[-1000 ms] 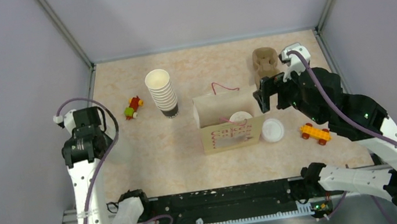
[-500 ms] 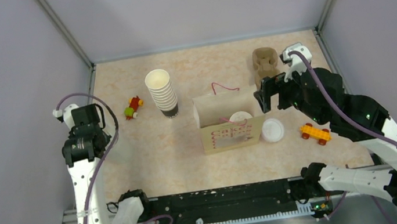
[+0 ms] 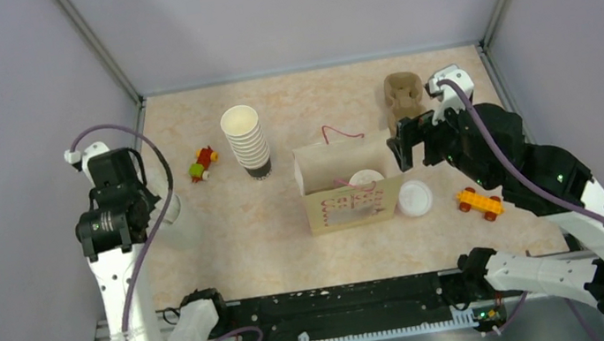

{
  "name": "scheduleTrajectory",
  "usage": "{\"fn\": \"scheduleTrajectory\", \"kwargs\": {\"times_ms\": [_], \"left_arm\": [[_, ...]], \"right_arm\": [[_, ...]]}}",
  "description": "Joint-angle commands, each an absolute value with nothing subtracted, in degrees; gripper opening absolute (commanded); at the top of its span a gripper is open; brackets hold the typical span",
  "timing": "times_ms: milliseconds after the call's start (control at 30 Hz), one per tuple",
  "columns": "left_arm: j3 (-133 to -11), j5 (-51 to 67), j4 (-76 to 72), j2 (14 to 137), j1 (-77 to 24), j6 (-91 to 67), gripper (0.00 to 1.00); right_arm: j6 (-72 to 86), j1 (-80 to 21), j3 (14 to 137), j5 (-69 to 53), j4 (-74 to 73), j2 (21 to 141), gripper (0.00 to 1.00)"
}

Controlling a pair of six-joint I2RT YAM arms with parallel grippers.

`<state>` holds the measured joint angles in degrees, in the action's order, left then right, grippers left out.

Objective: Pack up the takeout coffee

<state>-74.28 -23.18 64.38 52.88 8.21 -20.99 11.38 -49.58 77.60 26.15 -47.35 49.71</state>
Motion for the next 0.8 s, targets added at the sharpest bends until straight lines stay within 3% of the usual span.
{"fn": "scheduleTrajectory", "kwargs": {"times_ms": [0,300,467,767], "left_arm": [[-81.1,-20.8,68.5,53.1,8.5,-18.4,0.0],[-98.9,-18.6,78.1,56.2,8.5,-13.0,0.0],[-109.5,-11.7,78.7,58.1,8.5,-10.2,0.0],[-112.0,1.2,67.4,55.4,8.6,-16.6,0.0]], "right_arm": [[8.9,-49.3,78.6,27.2,-43.6,50.3,0.96],[9.1,-49.3,79.5,25.8,-42.0,52.9,0.96],[9.5,-49.4,80.6,27.4,-41.5,53.6,0.96],[12.4,-49.3,82.2,27.3,-39.6,54.6,0.95]]}}
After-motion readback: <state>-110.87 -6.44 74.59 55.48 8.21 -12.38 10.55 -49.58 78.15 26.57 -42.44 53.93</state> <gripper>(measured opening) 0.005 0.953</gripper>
